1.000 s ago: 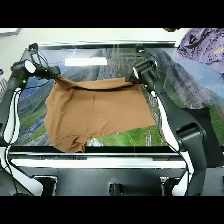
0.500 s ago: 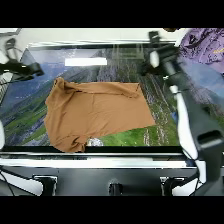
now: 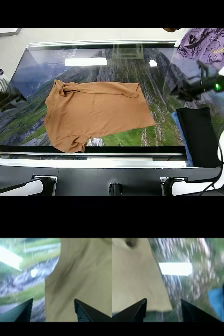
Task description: Fold the clothes and pants, and hang the long-sleeved shirts on hangers.
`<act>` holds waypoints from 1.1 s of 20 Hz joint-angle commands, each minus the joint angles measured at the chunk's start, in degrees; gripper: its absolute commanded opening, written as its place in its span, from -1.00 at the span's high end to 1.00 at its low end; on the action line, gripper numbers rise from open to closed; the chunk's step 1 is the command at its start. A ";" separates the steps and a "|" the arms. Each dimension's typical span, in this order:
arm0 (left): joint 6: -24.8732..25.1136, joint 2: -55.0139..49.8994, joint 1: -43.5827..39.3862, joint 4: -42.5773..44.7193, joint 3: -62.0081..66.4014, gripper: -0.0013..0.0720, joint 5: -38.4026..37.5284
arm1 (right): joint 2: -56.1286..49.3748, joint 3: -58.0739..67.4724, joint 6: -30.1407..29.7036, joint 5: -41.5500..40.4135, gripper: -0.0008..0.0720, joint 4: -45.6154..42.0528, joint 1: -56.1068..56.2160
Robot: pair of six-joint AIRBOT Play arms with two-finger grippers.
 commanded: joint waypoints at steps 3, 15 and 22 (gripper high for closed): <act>0.00 2.36 0.81 -0.20 -5.53 -0.61 0.31 | -0.48 -17.44 -6.80 -1.90 -0.56 6.51 -3.61; -0.02 2.32 0.81 -0.22 -5.53 -0.61 0.33 | -5.33 -25.94 -11.39 -5.51 -0.56 15.23 -3.52; -4.13 2.32 0.98 -0.22 -5.53 -0.70 -0.59 | -5.33 -28.28 -11.78 -8.24 -0.56 14.51 3.67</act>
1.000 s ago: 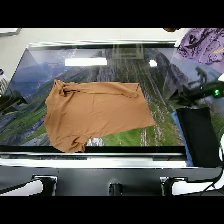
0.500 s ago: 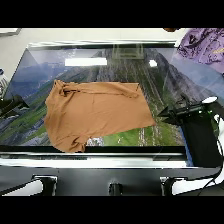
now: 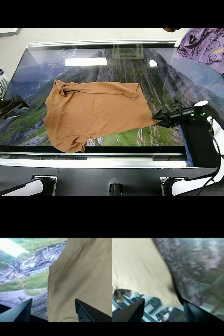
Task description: Fold the clothes and pants, and hang the long-sleeved shirts on hangers.
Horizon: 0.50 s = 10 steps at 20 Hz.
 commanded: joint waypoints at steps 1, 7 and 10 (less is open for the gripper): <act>-1.99 0.04 0.13 0.02 -0.02 -0.70 -0.42 | -0.09 -0.57 0.92 -2.16 -0.56 -1.18 3.85; -1.95 0.17 3.72 -0.02 -0.46 -0.70 -2.78 | -0.02 -0.57 1.36 -2.99 0.55 -2.45 5.16; -1.03 1.70 8.15 -2.80 -5.60 -0.69 -1.40 | 0.57 -0.57 1.36 -3.74 0.88 -2.56 5.16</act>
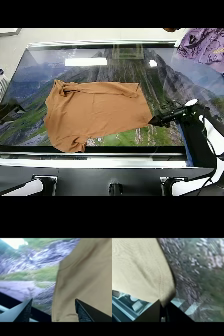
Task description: Fold the clothes and pants, and hang the long-sleeved shirts on hangers.
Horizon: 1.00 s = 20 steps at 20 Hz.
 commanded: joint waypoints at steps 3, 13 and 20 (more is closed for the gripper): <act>11.72 3.45 8.48 -16.59 -15.78 -0.69 3.43 | 1.99 0.02 0.04 -1.36 0.88 0.09 0.24; 19.06 4.90 10.43 -24.52 -40.24 -0.69 8.28 | 3.56 0.02 0.00 -1.55 0.88 0.13 0.26; 18.95 5.16 10.40 -25.27 -44.00 -0.66 10.78 | 3.56 0.02 0.02 -1.57 0.88 0.13 0.26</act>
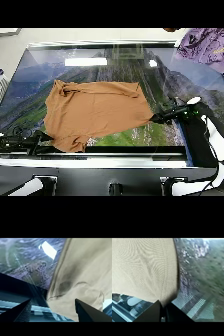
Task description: Fold the clothes and pants, and hang the long-sleeved shirts on hangers.
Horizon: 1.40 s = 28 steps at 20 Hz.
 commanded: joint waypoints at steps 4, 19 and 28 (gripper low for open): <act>0.35 0.02 -2.89 -1.38 -2.60 -0.65 5.53 | 0.04 0.04 0.02 -0.04 0.89 0.02 0.04; -1.73 0.20 -10.25 -6.95 1.01 0.92 10.49 | 4.22 0.31 -1.14 -0.66 0.89 1.99 0.94; -7.37 0.39 -21.27 2.93 46.36 0.93 7.89 | 8.31 37.31 8.81 -7.65 0.89 -13.09 13.68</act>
